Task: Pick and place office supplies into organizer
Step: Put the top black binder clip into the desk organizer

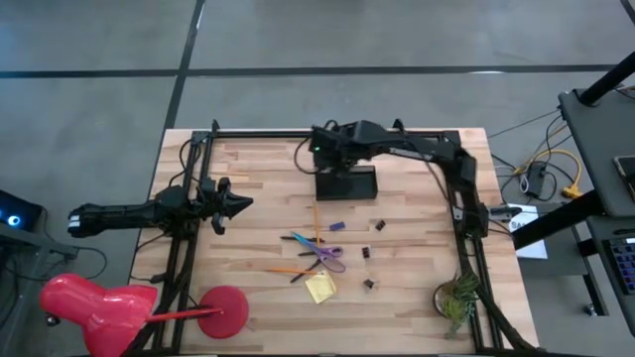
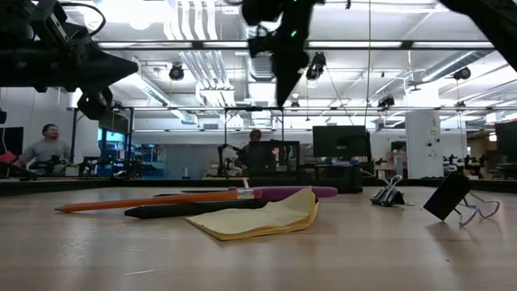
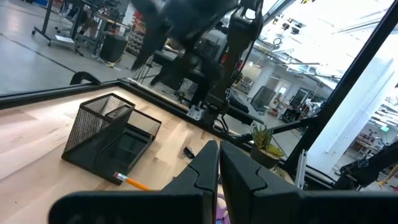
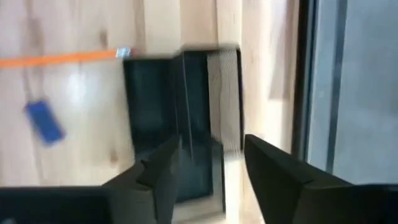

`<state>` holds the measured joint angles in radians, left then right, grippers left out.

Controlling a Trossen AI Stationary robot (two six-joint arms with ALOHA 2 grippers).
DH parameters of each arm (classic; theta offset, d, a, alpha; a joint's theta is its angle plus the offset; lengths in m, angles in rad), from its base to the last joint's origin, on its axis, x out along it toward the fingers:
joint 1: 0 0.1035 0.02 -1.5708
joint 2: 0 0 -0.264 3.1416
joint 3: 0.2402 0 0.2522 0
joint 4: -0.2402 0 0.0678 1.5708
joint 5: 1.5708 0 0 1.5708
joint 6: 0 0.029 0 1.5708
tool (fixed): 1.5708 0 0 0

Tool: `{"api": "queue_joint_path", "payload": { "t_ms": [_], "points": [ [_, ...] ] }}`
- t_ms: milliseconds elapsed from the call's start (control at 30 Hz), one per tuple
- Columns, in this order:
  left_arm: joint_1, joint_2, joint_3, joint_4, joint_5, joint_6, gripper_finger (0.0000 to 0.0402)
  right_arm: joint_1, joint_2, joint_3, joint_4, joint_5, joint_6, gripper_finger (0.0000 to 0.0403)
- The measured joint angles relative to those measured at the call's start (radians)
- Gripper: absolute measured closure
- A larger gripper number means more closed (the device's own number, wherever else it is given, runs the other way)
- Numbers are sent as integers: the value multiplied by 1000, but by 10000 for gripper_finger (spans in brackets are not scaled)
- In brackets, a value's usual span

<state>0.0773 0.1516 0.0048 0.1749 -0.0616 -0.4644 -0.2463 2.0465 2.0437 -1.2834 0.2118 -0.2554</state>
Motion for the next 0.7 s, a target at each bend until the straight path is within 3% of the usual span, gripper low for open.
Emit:
{"api": "queue_joint_path", "payload": {
  "t_ms": [167, 500, 700],
  "points": [
    [0, -1, 0, 1, 0, 0, 402, -12, -128, -137, -59, -202, 93, 212],
    [0, -2, 0, 1, 0, 0, 402, 56, -443, -599, 21, -182, 323, 220],
    [0, -2, 0, 1, 0, 0, 402, 183, -530, -858, 176, -180, 302, 218]
  ]
}}
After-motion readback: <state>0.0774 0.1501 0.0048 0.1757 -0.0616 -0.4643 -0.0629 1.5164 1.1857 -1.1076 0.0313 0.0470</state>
